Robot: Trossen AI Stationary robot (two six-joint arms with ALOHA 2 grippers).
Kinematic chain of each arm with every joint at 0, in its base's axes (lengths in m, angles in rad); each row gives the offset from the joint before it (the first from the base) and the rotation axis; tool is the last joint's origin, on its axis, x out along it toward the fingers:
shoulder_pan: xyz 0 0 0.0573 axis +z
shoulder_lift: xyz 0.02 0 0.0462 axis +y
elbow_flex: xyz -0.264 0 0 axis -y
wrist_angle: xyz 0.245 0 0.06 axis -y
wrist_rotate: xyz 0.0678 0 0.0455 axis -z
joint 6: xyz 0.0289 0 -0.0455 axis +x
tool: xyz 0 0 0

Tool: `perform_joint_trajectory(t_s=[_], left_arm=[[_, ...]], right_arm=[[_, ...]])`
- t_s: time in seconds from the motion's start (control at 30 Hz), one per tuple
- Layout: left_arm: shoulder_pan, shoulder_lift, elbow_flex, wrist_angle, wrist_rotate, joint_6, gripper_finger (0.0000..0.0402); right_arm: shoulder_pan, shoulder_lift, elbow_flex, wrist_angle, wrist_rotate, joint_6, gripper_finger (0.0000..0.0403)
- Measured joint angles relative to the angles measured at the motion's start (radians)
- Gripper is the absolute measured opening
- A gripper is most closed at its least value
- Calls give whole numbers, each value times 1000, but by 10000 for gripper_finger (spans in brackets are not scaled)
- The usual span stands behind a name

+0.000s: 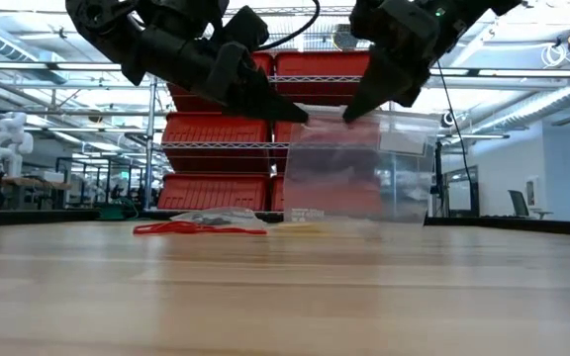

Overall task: Sort rubber bands
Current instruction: Open the transparent zip bag

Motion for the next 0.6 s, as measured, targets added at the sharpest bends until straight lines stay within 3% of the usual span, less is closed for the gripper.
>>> perform_joint_trajectory(t_s=[0.6], left_arm=[[1,-2,-2,0,-8,9,0]], right_arm=[[73,-63,0,-247,-9,161,4]])
